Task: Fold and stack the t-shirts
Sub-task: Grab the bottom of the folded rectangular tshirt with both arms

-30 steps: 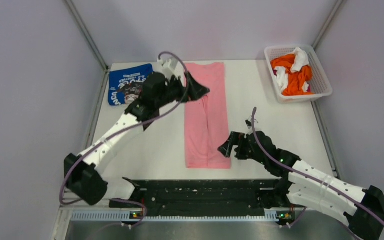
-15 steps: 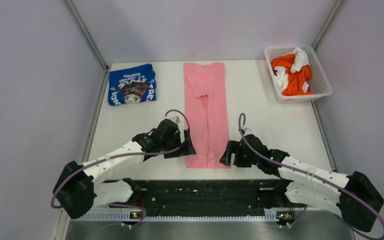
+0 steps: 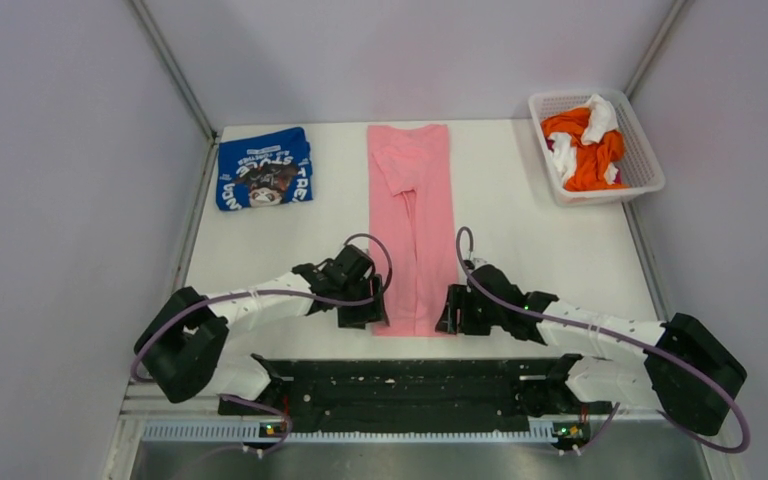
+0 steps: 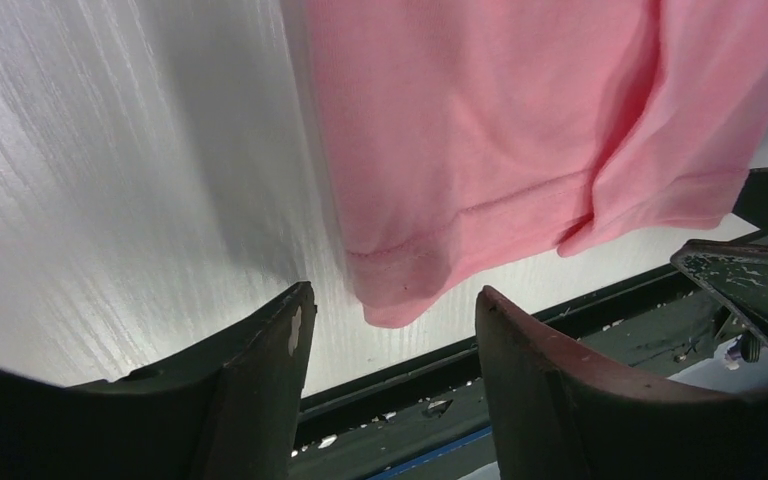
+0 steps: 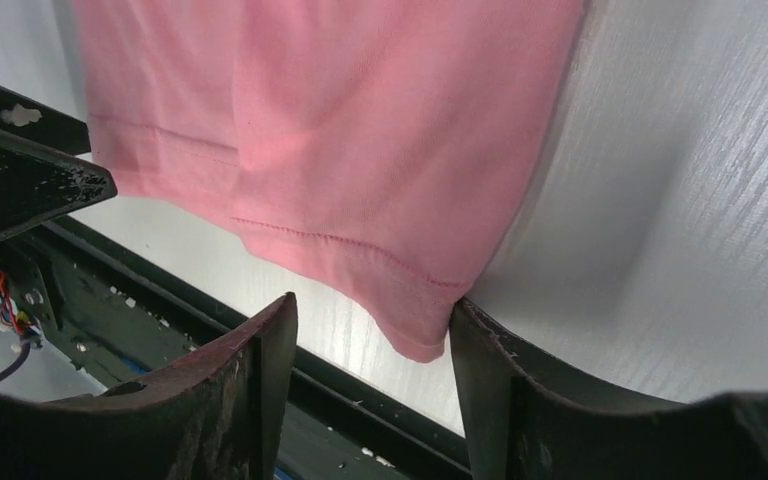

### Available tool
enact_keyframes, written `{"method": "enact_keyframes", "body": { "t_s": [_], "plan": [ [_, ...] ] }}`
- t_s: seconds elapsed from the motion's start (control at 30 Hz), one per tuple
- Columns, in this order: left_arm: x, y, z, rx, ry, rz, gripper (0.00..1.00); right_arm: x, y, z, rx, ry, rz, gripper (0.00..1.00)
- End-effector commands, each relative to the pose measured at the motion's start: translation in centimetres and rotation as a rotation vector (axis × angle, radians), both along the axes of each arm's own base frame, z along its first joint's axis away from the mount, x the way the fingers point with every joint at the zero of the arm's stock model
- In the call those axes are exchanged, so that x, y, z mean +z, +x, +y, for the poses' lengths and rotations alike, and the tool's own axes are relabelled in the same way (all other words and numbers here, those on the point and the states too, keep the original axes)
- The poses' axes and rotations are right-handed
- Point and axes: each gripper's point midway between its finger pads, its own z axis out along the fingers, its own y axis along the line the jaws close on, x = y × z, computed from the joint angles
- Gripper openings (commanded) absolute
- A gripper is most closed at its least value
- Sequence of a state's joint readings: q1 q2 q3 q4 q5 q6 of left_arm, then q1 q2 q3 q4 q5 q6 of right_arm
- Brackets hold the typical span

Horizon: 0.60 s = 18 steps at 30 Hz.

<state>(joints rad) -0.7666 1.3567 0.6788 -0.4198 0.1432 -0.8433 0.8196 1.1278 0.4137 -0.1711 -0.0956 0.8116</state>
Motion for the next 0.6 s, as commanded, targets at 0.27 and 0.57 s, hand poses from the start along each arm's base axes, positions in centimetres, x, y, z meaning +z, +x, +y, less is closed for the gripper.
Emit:
{"method": "enact_keyframes", "body": {
  "t_s": [0.27,0.57],
  "plan": [
    [-1.6,-0.6,-0.4,-0.05,0.032,0.049,0.43,-0.4,0.3,-0.9,-0.032,-0.057,0.013,0.47],
    [-1.3,-0.7,1.2,-0.025,0.102,0.034,0.0,-1.4,-0.5,-1.8,-0.07,-0.076,0.055,0.0]
  ]
}}
